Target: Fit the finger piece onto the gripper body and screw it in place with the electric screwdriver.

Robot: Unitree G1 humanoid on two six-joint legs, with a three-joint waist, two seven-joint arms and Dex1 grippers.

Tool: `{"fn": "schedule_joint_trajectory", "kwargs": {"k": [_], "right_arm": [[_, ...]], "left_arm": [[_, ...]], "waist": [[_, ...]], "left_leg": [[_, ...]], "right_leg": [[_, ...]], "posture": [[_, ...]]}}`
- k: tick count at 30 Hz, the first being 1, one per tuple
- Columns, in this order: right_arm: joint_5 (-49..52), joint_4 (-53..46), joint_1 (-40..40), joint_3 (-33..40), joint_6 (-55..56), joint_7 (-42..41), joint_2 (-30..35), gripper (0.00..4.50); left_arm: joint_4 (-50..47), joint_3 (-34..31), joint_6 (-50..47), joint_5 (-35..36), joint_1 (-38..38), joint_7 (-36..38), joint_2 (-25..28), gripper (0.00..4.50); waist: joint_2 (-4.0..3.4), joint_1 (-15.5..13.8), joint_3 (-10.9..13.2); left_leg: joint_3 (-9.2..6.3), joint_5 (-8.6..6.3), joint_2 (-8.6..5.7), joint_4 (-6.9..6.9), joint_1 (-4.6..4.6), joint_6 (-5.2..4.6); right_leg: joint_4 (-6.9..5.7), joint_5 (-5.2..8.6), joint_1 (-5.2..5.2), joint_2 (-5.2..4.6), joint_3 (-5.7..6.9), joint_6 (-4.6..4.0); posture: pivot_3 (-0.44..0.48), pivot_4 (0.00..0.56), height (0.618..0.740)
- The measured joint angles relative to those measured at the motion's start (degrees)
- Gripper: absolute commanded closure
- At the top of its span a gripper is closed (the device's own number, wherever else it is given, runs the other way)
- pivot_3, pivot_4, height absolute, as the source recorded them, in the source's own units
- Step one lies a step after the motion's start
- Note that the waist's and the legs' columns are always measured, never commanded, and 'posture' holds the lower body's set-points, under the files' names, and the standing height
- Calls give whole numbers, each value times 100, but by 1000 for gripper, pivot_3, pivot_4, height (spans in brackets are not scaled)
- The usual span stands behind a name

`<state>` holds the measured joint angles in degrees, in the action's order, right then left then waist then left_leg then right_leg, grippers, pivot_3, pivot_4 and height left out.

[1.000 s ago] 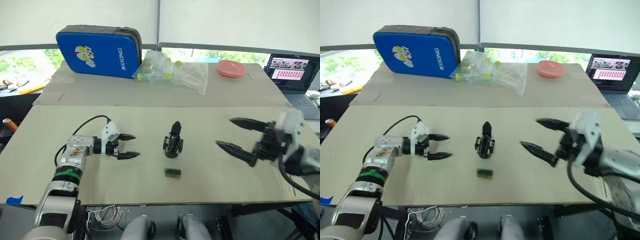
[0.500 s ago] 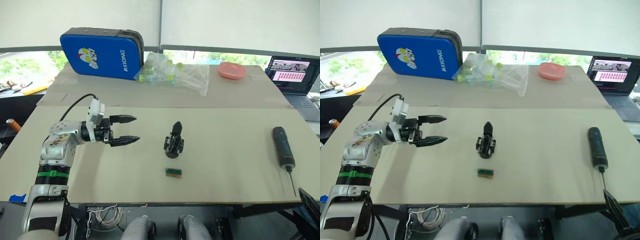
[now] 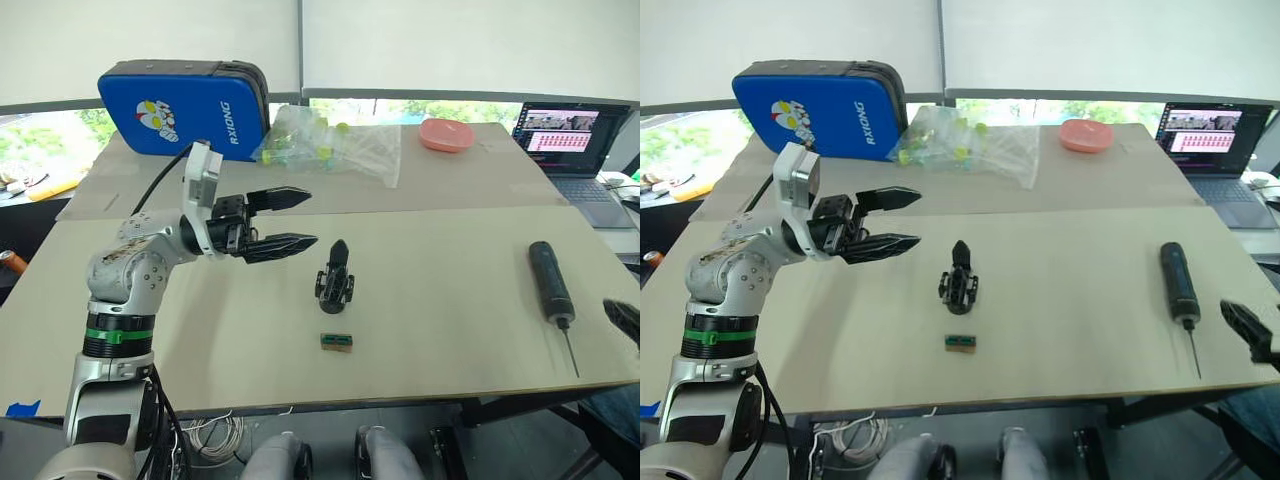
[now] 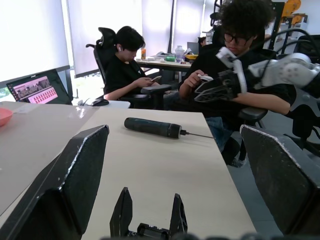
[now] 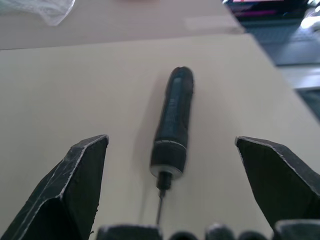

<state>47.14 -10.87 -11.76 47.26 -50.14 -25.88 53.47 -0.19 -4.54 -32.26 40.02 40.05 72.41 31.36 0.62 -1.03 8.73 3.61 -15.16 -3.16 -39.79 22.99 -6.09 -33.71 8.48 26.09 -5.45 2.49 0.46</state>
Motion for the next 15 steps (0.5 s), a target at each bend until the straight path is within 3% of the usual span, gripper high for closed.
{"fn": "schedule_joint_trajectory", "kwargs": {"k": [4, 8, 15], "right_arm": [[-430, 1239, 1142, -1206, -279, -168, 446, 0], [-1079, 2195, 1898, -2126, -169, -319, 472, 0], [-1849, 3169, 2720, -2726, 177, -389, 309, 0]], "left_arm": [[-80, 108, 1, -22, -64, 36, 54, 46], [-199, 124, 1, -32, -236, 16, 109, 46], [-432, 119, -22, -26, -468, -120, 210, 46]], "waist": [[-1, -57, 0], [-3, -63, 0], [-4, -59, 0]], "left_leg": [[0, -3, 0, -8, 19, -30], [5, -13, -8, -26, 33, -48], [8, -7, -16, -30, 52, -35]], "right_leg": [[4, 4, 6, 1, 6, -4], [11, -31, 6, -7, 5, 6], [57, -43, 1, -10, 6, 30]], "posture": [[0, 150, 740], [0, 150, 740], [0, 150, 740]]}}
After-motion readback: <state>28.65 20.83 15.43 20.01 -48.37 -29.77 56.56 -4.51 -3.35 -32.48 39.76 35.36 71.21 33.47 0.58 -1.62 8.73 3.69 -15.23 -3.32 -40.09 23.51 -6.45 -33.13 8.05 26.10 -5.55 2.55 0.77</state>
